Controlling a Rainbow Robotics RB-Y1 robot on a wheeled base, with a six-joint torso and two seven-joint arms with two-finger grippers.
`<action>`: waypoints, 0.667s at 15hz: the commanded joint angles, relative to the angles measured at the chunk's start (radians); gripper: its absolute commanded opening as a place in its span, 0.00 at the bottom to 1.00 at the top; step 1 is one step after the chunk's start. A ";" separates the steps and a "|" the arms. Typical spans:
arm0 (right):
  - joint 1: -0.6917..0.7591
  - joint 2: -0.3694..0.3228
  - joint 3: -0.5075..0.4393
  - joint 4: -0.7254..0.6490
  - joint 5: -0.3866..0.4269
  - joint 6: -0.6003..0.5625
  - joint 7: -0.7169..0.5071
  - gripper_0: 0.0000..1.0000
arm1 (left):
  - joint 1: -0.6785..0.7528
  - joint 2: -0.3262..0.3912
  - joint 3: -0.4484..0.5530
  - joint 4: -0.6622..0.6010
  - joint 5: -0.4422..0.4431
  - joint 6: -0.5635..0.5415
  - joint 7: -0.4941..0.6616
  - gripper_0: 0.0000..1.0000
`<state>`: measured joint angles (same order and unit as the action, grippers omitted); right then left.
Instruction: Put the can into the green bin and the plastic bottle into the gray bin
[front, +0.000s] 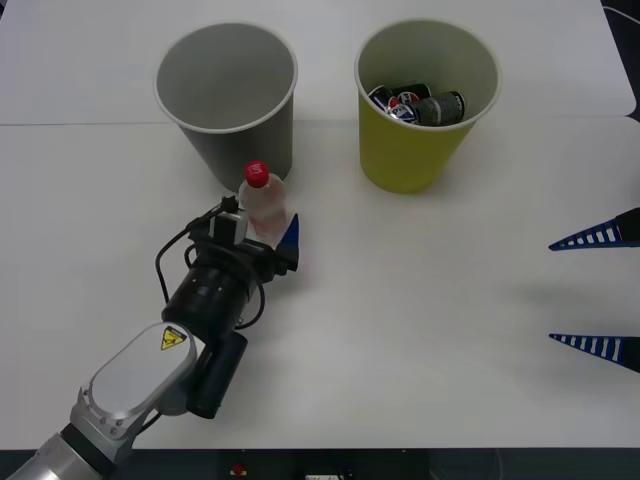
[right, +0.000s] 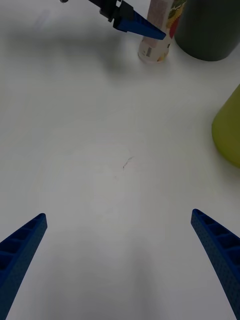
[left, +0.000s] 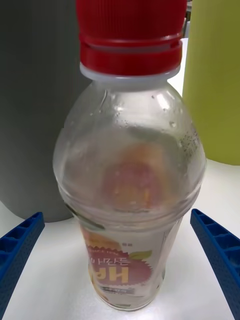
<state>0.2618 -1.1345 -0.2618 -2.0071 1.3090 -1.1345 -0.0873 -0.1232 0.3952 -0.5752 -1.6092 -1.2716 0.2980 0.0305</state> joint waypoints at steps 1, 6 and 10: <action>0.000 0.000 0.000 0.000 0.000 0.000 0.000 1.00 | -0.023 -0.016 0.000 0.032 -0.005 0.000 0.000 1.00; 0.000 0.000 0.000 0.000 0.000 0.000 0.000 1.00 | -0.024 -0.018 -0.003 0.035 -0.026 0.001 0.006 0.00; 0.000 0.000 0.000 0.000 0.000 0.000 0.000 1.00 | -0.024 -0.018 -0.003 0.034 -0.043 0.000 0.006 0.00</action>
<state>0.2618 -1.1345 -0.2618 -2.0071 1.3090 -1.1345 -0.0873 -0.1473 0.3764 -0.5783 -1.5740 -1.3144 0.2979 0.0378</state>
